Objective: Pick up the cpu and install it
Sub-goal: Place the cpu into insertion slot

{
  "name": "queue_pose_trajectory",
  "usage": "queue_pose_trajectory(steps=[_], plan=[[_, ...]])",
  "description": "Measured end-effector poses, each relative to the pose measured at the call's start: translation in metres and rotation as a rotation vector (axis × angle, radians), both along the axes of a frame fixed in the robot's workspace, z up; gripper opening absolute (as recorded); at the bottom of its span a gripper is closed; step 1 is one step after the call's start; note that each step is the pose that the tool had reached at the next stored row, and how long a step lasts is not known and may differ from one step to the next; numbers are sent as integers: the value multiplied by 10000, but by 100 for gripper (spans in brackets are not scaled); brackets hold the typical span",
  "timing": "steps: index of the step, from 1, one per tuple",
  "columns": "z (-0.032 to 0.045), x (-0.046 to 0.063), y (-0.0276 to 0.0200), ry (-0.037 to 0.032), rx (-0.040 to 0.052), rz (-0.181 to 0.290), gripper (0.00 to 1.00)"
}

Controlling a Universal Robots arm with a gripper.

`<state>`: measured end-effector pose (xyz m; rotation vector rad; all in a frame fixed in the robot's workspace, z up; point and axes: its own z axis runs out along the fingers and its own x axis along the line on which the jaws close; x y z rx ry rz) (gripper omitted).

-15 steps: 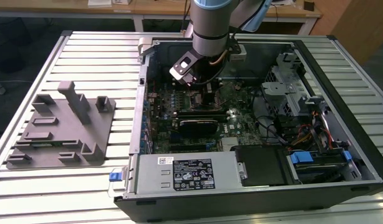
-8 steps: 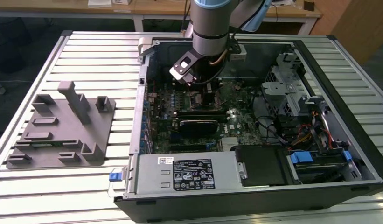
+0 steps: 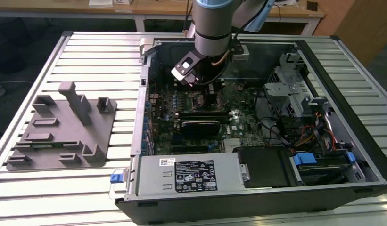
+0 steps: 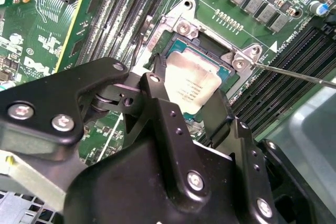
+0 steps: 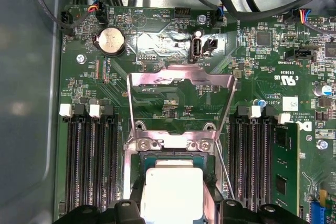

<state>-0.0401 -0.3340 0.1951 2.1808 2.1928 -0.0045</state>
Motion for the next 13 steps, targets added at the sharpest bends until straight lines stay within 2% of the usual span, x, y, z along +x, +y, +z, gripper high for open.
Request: queue_pose_trajectory(steps=[13], plan=[[-12, 5, 0, -3, 7, 1, 53]])
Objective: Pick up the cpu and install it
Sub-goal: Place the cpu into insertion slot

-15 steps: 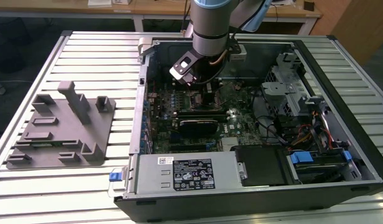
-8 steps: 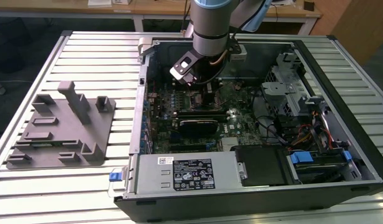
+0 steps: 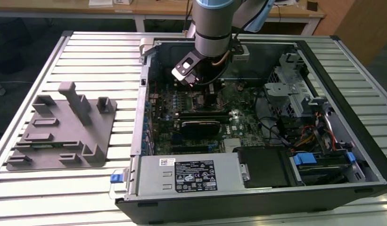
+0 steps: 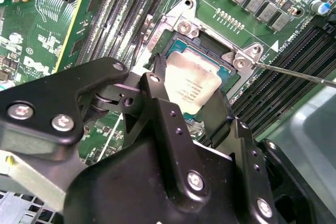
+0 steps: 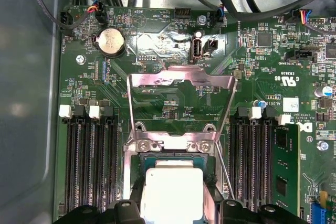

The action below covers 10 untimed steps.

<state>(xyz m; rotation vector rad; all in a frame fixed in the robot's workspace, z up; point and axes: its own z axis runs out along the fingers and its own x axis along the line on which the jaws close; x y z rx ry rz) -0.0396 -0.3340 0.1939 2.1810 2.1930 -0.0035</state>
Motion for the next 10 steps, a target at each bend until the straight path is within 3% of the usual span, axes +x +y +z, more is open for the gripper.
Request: queue_pose_trajectory(steps=[3, 4, 10], plan=[[-2, 0, 0, -4, 7, 0, 53], [-2, 0, 0, -3, 5, 0, 60], [9, 0, 0, 1, 21, -1, 60]])
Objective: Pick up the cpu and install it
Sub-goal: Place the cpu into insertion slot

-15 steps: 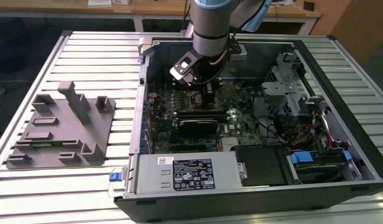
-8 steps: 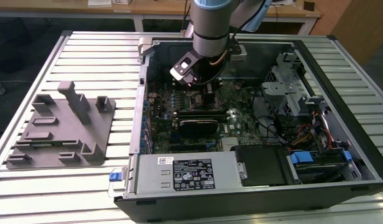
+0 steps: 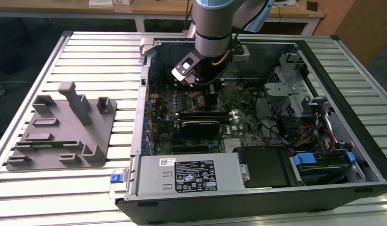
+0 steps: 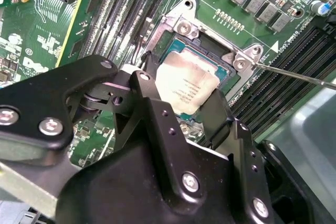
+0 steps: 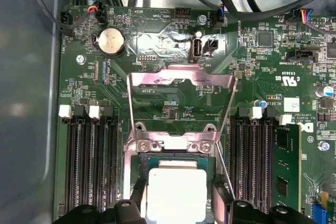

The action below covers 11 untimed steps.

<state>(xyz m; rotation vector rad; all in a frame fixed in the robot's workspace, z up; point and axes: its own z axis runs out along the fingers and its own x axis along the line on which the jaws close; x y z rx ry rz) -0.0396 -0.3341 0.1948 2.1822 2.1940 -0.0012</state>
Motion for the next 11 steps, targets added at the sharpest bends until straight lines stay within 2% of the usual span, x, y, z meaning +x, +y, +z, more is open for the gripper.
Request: queue_pose_trajectory(steps=[3, 9, 11], plan=[[8, 1, 1, -2, 34, 1, 60], [8, 0, 0, -1, 41, 0, 60], [9, 0, 0, 0, 42, 0, 53]])
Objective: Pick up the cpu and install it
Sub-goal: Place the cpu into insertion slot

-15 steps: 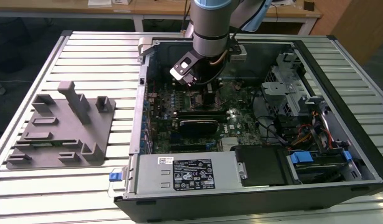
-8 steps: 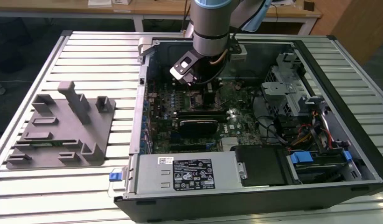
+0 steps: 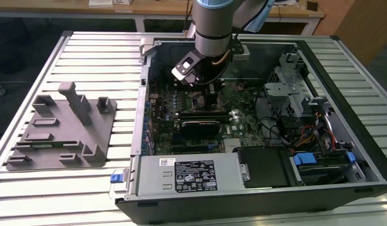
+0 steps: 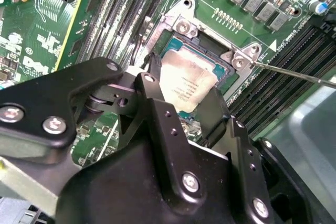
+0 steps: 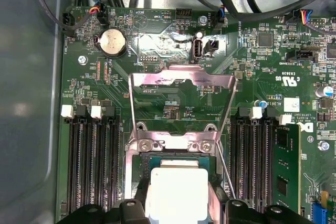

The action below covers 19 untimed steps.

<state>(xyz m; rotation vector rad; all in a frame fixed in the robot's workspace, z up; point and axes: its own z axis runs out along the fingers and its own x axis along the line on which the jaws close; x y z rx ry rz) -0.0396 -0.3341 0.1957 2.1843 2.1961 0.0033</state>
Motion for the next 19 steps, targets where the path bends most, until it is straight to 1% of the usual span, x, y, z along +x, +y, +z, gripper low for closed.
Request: queue_pose_trajectory(steps=[4, 7, 10, 12, 19], plan=[[-1, 0, 0, -1, 8, 0, 53], [8, 1, 1, -2, 81, 1, 53], [10, 0, 0, -1, 199, 1, 53], [8, 0, 1, -2, 229, -1, 53], [-4, 0, -1, 0, 274, 0, 53]])
